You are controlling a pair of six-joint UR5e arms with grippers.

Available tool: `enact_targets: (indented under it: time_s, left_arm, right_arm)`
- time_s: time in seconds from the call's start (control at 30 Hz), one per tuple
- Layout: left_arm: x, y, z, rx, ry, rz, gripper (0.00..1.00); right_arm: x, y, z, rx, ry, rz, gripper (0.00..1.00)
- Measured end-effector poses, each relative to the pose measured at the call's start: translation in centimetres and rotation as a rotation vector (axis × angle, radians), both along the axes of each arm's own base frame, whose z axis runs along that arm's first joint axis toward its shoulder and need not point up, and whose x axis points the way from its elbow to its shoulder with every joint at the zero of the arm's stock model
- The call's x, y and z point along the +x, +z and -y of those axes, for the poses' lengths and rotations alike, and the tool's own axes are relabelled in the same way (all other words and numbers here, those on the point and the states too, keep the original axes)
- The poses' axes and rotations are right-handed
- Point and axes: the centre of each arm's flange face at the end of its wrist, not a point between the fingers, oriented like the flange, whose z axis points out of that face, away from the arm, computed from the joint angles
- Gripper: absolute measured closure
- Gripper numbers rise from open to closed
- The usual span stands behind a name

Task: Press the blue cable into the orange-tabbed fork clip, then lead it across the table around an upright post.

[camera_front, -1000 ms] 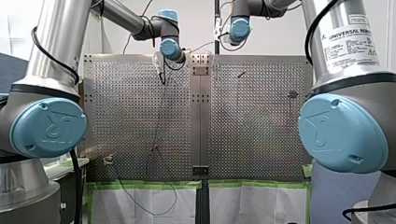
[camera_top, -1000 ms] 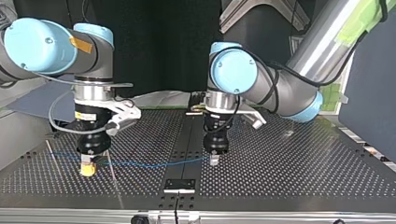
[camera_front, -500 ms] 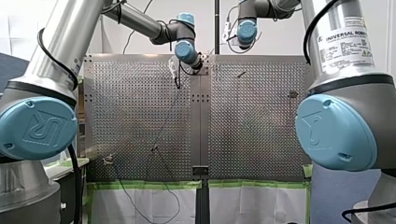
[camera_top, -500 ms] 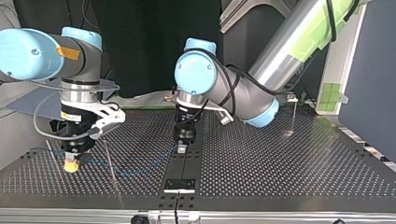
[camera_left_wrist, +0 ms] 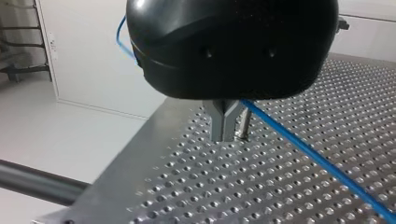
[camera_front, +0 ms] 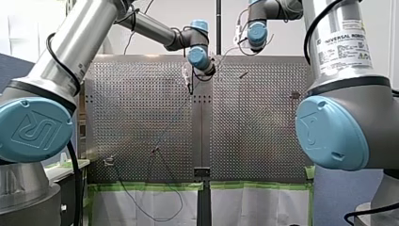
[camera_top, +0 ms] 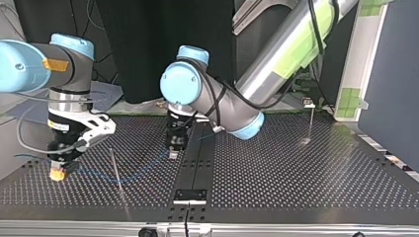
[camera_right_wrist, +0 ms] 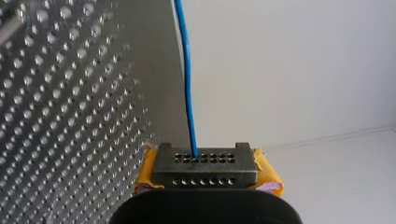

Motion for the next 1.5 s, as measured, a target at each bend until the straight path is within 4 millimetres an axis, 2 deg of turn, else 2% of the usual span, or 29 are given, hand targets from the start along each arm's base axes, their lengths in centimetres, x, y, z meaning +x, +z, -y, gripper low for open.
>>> enact_targets:
  time_s: [0.33, 0.67, 1.17, 1.5]
  left_arm:
    - [2.2, -1.7, 1.8, -0.014, -0.028, -0.033, 1.0]
    - [3.7, 1.6, 2.4, -0.122, -0.079, 0.009, 1.0]
    - [5.5, 3.2, 5.1, -0.183, -0.127, 0.061, 1.0]
    - [5.7, 4.6, 6.9, -0.172, -0.145, 0.104, 1.0]
  right_arm:
    - [-2.4, -0.7, 1.5, 0.015, -0.047, -0.004, 0.98]
    - [-4.4, -0.8, 2.6, 0.021, -0.083, 0.0, 0.98]
    - [-6.3, -2.1, 3.5, 0.047, -0.117, 0.005, 0.98]
    - [-7.7, -2.7, 4.4, 0.058, -0.145, 0.017, 0.98]
